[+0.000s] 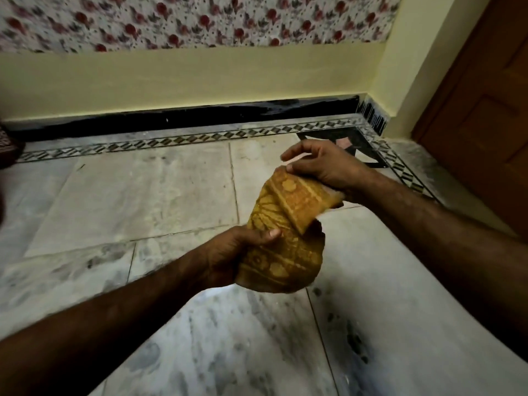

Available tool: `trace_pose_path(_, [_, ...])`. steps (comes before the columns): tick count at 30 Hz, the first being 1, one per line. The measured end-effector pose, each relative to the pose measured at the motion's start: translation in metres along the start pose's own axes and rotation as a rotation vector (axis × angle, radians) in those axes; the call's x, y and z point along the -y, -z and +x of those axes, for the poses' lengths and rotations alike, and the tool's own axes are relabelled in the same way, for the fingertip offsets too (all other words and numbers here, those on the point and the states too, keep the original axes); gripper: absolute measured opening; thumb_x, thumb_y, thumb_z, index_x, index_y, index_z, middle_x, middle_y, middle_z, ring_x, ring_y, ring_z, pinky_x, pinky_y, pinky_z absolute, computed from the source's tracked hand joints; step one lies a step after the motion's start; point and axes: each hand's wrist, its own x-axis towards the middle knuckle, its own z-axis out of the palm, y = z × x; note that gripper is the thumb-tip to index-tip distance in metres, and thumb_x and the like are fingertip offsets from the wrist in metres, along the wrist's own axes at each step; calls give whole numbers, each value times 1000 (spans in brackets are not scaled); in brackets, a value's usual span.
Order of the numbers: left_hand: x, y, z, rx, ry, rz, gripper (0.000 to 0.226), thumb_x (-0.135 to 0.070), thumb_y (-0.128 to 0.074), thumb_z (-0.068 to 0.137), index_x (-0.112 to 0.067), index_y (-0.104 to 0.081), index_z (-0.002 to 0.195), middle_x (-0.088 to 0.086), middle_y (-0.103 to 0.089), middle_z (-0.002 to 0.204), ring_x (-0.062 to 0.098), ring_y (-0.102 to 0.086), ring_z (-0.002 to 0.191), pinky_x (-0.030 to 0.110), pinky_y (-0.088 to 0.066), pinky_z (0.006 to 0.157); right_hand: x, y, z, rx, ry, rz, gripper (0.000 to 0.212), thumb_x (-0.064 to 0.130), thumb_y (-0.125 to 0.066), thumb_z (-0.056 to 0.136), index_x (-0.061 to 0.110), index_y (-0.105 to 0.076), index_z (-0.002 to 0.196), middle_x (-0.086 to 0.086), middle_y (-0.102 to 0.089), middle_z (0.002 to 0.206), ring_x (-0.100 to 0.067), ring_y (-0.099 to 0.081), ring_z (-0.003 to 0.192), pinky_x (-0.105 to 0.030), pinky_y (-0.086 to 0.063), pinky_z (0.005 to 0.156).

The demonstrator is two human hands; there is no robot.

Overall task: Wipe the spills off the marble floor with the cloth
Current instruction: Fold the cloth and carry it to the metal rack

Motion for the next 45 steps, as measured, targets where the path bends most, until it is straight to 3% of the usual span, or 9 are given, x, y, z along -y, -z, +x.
trace_pose_path(4, [-6, -8, -7, 6, -65, -94, 54, -24, -76, 77, -3, -66, 126, 25, -66, 127, 43, -65, 115, 56, -49, 103, -27, 4, -12, 107, -209, 157, 60, 59, -53, 99, 10, -62, 134, -28, -62, 131, -36, -69, 113, -50, -58, 97])
trace_pose_path(12, [-18, -3, -24, -128, -194, -131, 48, -21, -69, 80, -6, -65, 125, 20, -70, 123, 39, -69, 110, 54, -56, 94, -61, -27, -45, 316, -488, 443, 92, 88, -17, 89, 18, -51, 138, -27, -72, 124, -40, -71, 116, -52, -51, 103])
trace_pose_path(16, [-20, 3, -30, -148, -212, -80, 51, -20, -69, 80, -7, -62, 128, 18, -71, 121, 36, -70, 109, 48, -59, 90, -29, -47, -48, 272, -318, 758, 72, 70, -29, 101, 16, -56, 140, -22, -68, 135, -36, -65, 127, -53, -44, 114])
trace_pose_path(20, [-21, 2, -38, -152, -273, 23, 51, -22, -69, 86, -15, -58, 135, 16, -70, 125, 37, -67, 114, 52, -54, 97, -7, -51, -43, 89, -172, 751, 28, 14, -59, 102, 12, -64, 129, -20, -66, 137, -33, -66, 118, -47, -57, 97])
trace_pose_path(23, [-22, 0, -40, -216, -374, 40, 38, -21, -60, 96, -11, -61, 132, 15, -70, 125, 35, -67, 115, 50, -54, 98, -6, -47, -41, 13, -170, 681, 47, -3, -69, 91, 19, -57, 131, -18, -66, 129, -32, -69, 108, -44, -61, 85])
trace_pose_path(30, [-19, -4, -35, -518, -478, -86, 28, -37, -61, 96, -15, -74, 107, 6, -76, 108, 22, -71, 104, 41, -59, 83, -3, -38, -37, 74, 40, 478, 46, -13, -72, 83, 14, -68, 121, -5, -79, 101, -21, -74, 97, -31, -62, 79])
trace_pose_path(36, [-31, 11, -41, -844, -869, 642, 30, -42, -74, 86, -13, -77, 93, -1, -54, 121, 9, -56, 112, 10, -48, 78, 3, -33, -37, -60, 171, 164, 45, -6, -82, 79, 17, -75, 117, -1, -77, 107, -11, -74, 98, -25, -63, 80])
trace_pose_path(42, [-49, 5, -50, -587, -951, 570, 16, -23, -53, 103, -18, -68, 100, -6, -64, 98, 0, -62, 90, 15, -48, 73, 19, -25, -34, -59, 248, 160, 8, 13, -77, 89, 16, -77, 96, 3, -76, 90, -4, -68, 87, -18, -58, 78])
trace_pose_path(45, [-54, 0, -50, -429, -884, 483, 29, -21, -66, 91, -21, -59, 120, -5, -64, 108, 9, -68, 98, 23, -56, 75, 23, -30, -33, -122, 175, 419, 10, 22, -64, 99, 14, -70, 101, 6, -73, 89, -8, -69, 90, -30, -56, 80])
